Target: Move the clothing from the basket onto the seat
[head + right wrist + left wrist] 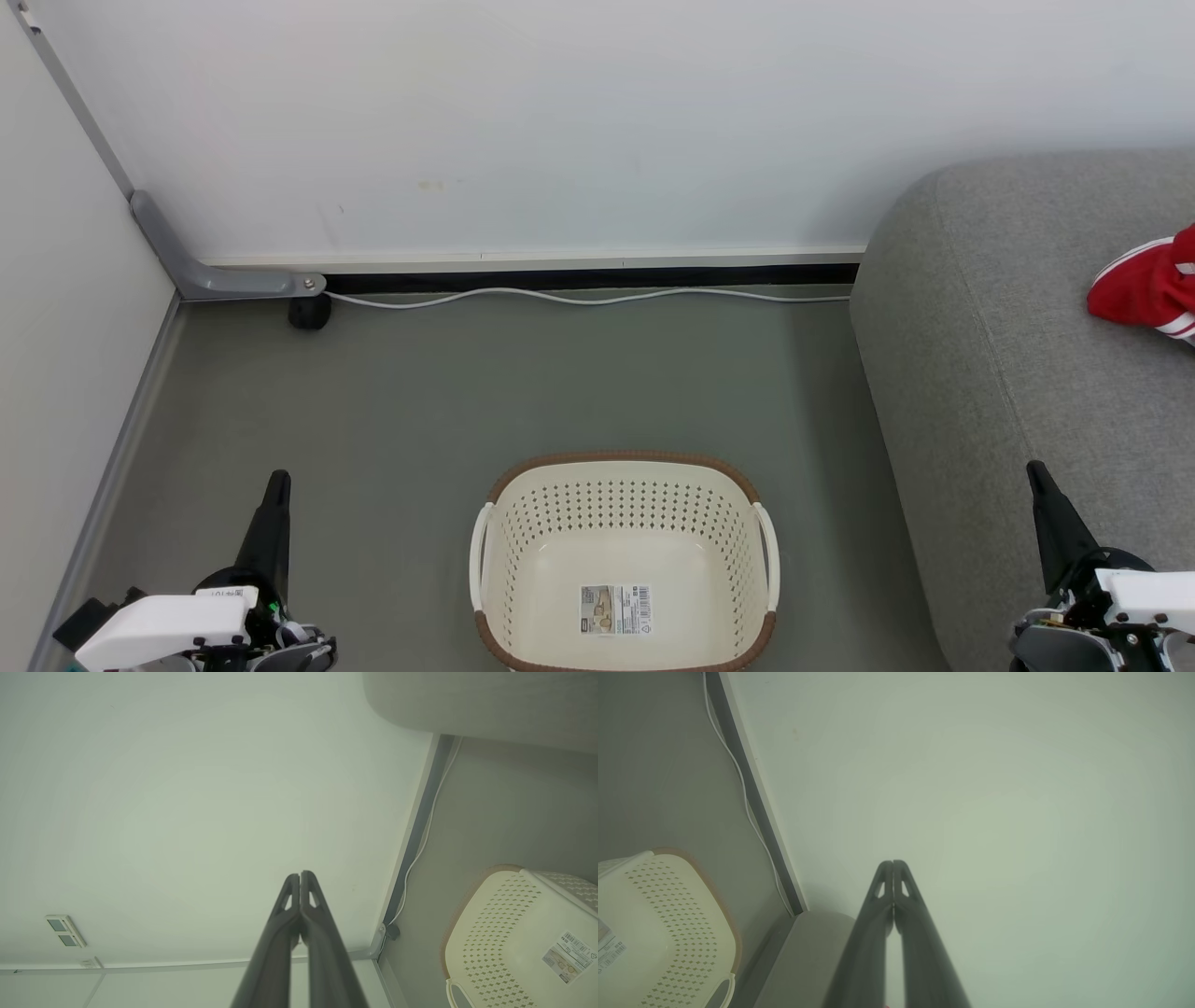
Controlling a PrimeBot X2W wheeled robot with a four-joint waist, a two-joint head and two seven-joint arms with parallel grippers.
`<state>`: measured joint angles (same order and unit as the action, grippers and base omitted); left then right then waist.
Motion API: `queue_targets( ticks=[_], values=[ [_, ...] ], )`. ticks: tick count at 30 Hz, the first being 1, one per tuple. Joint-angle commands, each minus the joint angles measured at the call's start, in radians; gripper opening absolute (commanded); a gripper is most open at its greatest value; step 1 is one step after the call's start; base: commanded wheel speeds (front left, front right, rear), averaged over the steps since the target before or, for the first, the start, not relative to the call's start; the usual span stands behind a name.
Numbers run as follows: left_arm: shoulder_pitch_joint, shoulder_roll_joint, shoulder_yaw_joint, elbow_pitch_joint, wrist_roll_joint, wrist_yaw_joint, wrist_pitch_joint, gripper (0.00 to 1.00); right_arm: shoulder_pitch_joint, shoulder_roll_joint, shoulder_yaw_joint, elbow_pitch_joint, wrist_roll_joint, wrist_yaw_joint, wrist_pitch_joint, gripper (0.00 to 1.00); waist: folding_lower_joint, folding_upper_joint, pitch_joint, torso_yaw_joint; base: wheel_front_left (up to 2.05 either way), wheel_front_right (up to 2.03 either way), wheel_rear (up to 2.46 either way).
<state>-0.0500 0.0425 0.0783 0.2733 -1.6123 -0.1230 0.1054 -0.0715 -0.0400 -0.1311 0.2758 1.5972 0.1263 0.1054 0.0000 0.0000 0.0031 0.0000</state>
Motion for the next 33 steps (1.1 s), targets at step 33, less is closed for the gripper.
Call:
queue_targets(
  ticks=[33],
  values=[
    [-0.058, 0.009, 0.034, -0.028, 0.003, -0.008, 0.007, 0.00, -0.036, -0.010, 0.017, -0.031, 0.011, 0.004, 0.008, 0.00, 0.0000, 0.0000, 0.000, 0.000, 0.00, 0.00, 0.00]
  ],
)
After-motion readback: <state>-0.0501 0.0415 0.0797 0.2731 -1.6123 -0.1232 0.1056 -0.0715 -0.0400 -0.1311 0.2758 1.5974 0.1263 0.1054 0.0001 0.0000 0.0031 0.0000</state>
